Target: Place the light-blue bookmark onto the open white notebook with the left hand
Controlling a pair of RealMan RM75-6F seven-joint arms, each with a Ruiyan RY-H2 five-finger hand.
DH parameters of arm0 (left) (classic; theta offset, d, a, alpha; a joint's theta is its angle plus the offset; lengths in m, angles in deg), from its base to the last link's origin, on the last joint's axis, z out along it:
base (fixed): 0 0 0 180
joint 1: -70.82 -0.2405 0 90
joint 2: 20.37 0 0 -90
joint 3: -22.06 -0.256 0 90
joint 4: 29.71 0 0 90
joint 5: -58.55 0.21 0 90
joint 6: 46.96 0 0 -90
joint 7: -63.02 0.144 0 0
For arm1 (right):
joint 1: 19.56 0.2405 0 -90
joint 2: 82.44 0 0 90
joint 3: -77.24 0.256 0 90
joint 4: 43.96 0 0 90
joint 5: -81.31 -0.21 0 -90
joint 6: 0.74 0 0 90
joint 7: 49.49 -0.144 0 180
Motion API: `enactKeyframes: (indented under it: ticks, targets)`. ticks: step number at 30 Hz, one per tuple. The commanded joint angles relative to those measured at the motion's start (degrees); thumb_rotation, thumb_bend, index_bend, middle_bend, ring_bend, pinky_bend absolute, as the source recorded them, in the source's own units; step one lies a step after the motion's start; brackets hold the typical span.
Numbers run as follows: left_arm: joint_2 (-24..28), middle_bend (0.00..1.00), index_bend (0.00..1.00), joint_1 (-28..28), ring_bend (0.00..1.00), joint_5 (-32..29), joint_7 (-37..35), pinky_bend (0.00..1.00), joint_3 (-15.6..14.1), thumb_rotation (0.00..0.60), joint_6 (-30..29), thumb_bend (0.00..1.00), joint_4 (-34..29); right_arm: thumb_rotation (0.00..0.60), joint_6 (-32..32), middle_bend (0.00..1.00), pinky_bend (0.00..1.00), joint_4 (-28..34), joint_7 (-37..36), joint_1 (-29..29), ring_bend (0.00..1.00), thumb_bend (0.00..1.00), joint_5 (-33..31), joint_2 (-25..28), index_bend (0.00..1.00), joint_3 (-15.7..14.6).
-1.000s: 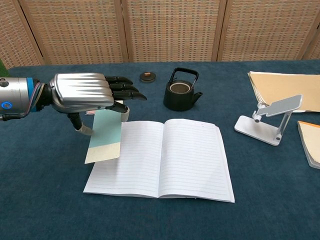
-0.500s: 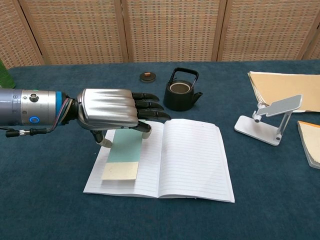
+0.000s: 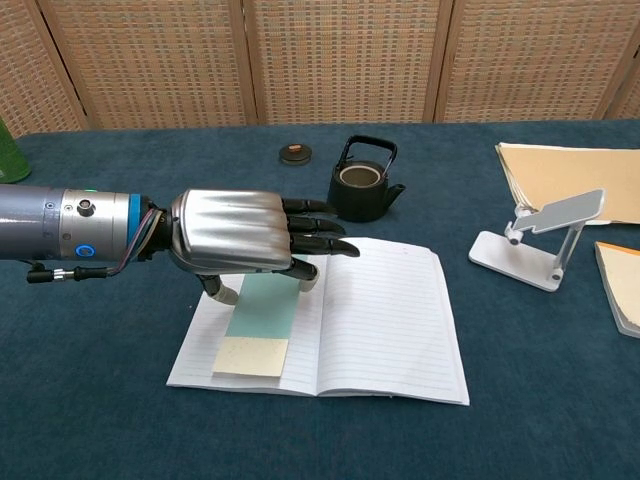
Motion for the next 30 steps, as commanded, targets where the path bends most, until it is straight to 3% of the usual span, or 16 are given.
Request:
enactKeyframes:
  ticks: [1,21,23,28,30]
  targets:
    - [-0.3,0.0,0.58,0.2,0.0,0.0,0.2,0.0,0.0,0.6,-0.2,0.38,0.4,0.6,0.0,0.0,0.0,0.0,0.0,0.0,0.0,0.1,0.0,0.0,0.05,0.0]
    - [-1.9,0.0,0.56,1.5,0.0,-1.7,0.4,0.0,0.4,0.6,1.6,0.38,-0.4,0.6,0.1,0.0,0.0,-0.2,-0.3,0.0,0.0,0.1,-0.2,0.0,0.05,0.1]
    - [-2.0,0.0,0.51,1.5,0.0,-1.8,0.7,0.0,0.4,0.6,1.8,0.38,-0.5,0.6,0.1,0.0,0.0,-0.2,-0.4,0.0,0.0,0.1,-0.2,0.0,0.05,0.1]
    - [-1.7,0.0,0.09,1.5,0.0,-2.4,1.5,0.0,0.4,0.6,2.7,0.38,-1.1,0.6,0.1,0.0,0.0,-0.2,-0.4,0.0,0.0,0.1,-0.2,0.0,0.05,0.1]
    - [-1.4,0.0,0.02,1.4,0.0,-2.6,1.9,0.0,0.4,0.6,2.7,0.38,-1.3,0.6,0.1,0.0,0.0,-0.2,-0.4,0.0,0.0,0.1,-0.1,0.0,0.05,0.1]
